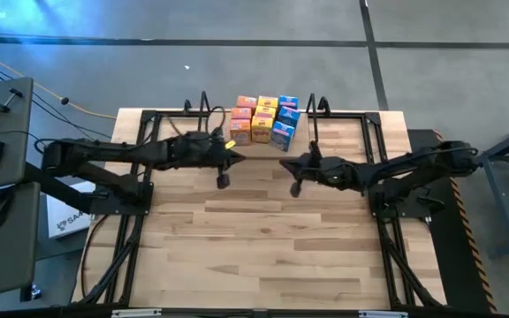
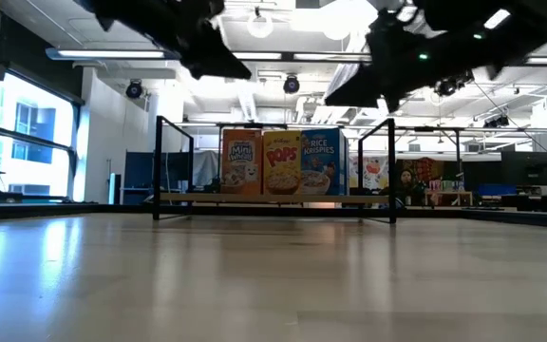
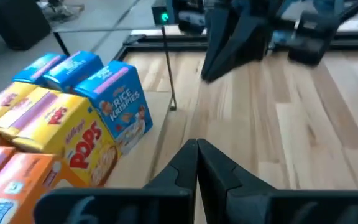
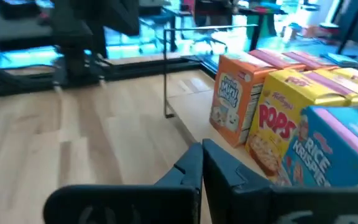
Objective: Stack cereal on shelf
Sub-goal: Adjust the blue cereal boxes on the shelf
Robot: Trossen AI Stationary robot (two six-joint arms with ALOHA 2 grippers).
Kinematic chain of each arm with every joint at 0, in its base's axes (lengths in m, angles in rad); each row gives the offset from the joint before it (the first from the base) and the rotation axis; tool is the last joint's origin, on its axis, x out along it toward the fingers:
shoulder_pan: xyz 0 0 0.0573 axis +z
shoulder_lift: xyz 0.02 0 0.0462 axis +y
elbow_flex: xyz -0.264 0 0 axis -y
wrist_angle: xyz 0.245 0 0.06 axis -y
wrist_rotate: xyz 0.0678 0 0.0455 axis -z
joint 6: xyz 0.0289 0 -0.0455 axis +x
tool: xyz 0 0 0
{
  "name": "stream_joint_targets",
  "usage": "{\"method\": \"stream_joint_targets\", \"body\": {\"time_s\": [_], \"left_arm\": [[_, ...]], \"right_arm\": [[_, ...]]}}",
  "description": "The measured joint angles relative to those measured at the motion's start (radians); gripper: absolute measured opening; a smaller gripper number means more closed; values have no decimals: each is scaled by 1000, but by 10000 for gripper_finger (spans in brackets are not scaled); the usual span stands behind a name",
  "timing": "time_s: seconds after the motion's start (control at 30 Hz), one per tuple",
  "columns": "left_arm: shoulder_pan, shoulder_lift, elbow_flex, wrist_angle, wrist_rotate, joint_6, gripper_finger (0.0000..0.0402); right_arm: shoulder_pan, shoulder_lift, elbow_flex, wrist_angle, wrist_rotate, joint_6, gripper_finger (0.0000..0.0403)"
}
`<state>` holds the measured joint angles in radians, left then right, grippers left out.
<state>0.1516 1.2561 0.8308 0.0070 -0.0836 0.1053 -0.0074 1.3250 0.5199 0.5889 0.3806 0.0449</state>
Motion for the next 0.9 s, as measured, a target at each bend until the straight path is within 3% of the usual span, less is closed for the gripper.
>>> {"method": "stream_joint_targets", "body": {"time_s": [0.27,0.37,0.9], "left_arm": [[-44,-143,-162,122,-42,-73,0],[-44,-189,-228,170,-43,-98,0],[-50,-248,-369,284,-60,-145,0]], "right_arm": [[-21,214,305,-437,170,-3,0],[-51,278,373,-508,191,23,0],[-174,333,407,-639,220,57,0]]}}
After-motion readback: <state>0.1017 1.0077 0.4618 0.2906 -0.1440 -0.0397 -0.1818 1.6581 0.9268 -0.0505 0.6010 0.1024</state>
